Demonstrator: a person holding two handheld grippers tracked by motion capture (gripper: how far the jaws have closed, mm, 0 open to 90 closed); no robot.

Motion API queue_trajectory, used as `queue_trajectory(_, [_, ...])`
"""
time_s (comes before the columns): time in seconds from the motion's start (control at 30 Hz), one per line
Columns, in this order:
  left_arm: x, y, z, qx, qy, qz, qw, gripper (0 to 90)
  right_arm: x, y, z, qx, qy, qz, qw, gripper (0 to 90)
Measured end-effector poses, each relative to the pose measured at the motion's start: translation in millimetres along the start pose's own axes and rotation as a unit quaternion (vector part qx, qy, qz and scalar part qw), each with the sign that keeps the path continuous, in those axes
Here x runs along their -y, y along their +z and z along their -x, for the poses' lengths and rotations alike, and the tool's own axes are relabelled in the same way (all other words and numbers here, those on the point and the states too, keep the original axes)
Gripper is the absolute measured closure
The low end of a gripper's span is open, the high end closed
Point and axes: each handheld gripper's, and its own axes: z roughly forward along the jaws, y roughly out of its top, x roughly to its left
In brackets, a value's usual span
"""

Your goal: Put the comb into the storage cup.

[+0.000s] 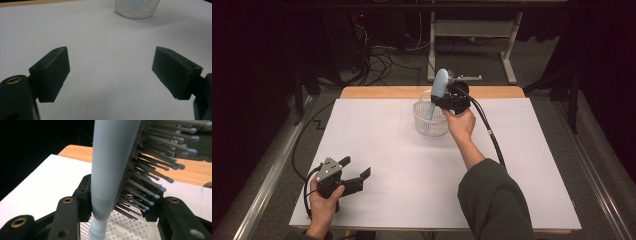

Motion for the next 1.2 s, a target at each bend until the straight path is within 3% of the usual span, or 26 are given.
queue_trajectory(0.4, [-0.1,-0.5,-0.9,-0.004,-0.001,0.001,1.0000,15.7,4.9,0.4,-0.9,0.007,-0.007,-0.001,1.0000,52.5])
queue_trajectory(0.8, [-0.1,0.0,-0.6,-0.005,-0.001,0.001,1.0000,15.7,18.8,0.4,10.7,0.012,0.010,-0.004,0.9999,51.4])
queue_trajectory(1.2, [0.0,-0.1,-0.6,-0.005,-0.002,0.001,1.0000,15.7,17.6,-3.8,15.2,0.026,-0.003,-0.023,0.9994,46.6])
